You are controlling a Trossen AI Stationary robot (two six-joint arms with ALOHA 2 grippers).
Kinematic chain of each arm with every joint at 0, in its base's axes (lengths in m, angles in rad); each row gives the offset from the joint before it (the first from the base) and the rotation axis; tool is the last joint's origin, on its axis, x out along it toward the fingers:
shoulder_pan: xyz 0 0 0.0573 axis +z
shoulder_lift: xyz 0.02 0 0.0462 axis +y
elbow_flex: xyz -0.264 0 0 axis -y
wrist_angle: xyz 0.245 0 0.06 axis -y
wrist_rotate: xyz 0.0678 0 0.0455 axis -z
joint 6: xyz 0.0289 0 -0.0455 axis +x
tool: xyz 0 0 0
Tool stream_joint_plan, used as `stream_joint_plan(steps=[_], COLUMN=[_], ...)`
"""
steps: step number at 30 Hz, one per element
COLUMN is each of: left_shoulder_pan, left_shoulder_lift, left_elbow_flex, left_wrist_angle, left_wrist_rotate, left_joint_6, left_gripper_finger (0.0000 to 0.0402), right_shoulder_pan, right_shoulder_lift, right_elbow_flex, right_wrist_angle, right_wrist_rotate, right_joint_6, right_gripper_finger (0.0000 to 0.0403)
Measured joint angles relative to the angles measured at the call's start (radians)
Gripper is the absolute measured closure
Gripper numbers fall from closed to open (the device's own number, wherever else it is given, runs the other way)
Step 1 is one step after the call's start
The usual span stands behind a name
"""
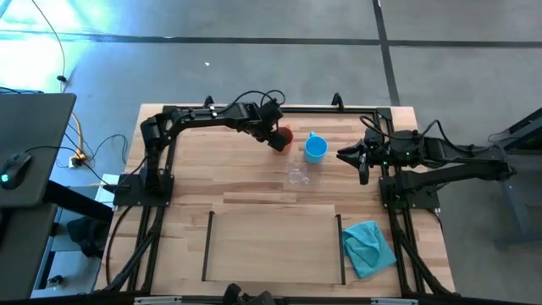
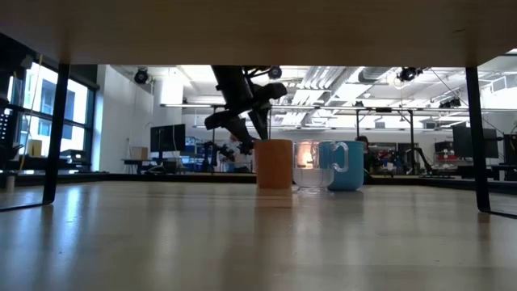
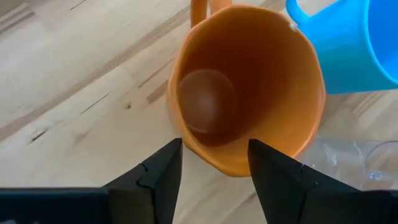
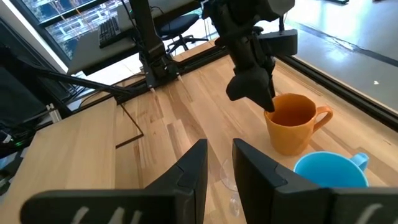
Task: Stack small to large cups/mugs on shelf
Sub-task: Put the orange mug on the shelf
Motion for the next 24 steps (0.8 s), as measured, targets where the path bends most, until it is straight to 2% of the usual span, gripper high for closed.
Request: stream_joint_plan(steps=[10,24], left_shoulder_pan=[0.003,0.003], left_shoulder_lift=[0.0,-0.002], left_elbow_flex=[0.0,0.002], left_wrist_angle=[-0.014,-0.105], left_wrist_rotate=[-0.014,-0.003], left_joint_6=[0.004,0.125], left_gripper_finger=[0.0243,0.0391], right_shoulder_pan=[0.0,0.0], right_shoulder_lift=[0.0,0.0], right_elbow_flex=[0.0,0.0], right_wrist_angle=[-0.003,-0.003], right_wrist_rotate=[-0.001,-0.002], right_joint_6=[0.0,0.001], right_gripper_finger=[0.0336,0.0336])
